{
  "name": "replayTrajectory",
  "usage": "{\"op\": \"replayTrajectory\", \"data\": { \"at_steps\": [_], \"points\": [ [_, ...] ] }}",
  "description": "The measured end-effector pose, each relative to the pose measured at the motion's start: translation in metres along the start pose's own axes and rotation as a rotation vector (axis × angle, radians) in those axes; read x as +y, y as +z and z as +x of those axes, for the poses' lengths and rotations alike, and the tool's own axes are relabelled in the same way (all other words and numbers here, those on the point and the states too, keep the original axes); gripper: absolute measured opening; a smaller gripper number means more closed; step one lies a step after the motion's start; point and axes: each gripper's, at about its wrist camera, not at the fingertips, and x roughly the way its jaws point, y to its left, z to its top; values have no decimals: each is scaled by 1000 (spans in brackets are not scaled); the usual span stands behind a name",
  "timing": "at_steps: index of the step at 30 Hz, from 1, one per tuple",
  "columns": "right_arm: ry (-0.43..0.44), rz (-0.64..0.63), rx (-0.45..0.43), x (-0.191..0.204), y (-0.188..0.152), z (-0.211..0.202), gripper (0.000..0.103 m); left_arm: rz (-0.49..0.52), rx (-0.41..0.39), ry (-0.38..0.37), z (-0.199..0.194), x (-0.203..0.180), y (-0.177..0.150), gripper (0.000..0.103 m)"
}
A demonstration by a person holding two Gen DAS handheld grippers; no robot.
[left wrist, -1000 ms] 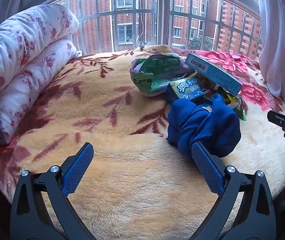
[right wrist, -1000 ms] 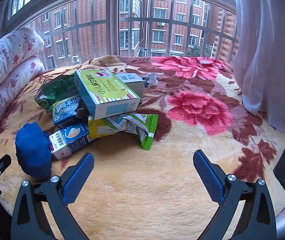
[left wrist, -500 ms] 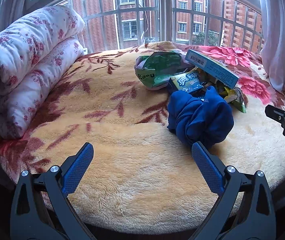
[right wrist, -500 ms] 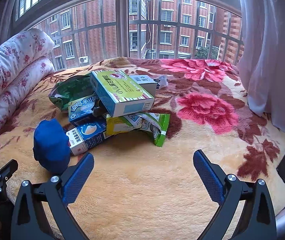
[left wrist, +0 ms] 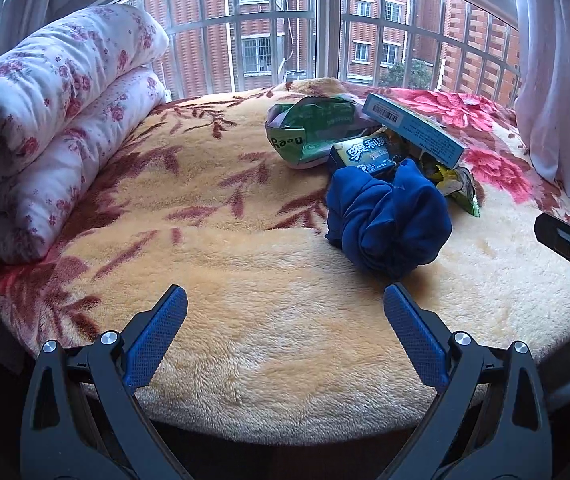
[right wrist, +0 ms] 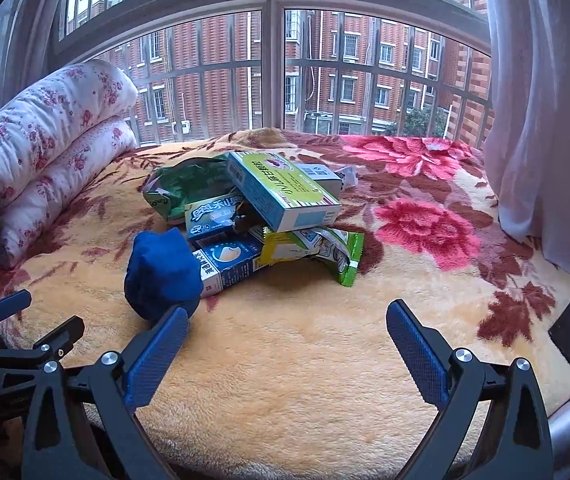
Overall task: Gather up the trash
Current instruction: 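Move left tool toward blue cloth while right tool approaches green medicine box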
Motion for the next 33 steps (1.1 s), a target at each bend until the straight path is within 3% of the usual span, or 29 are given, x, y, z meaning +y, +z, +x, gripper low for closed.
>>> {"op": "replayTrajectory", "data": {
  "at_steps": [8,33],
  "points": [
    [16,-17,-12,10,0,-3,98,-2,-7,1,-3,2,-3,96],
    [2,33,-24,-10,10,6,98,-3,17,-8,4,0,3,96]
  ]
}}
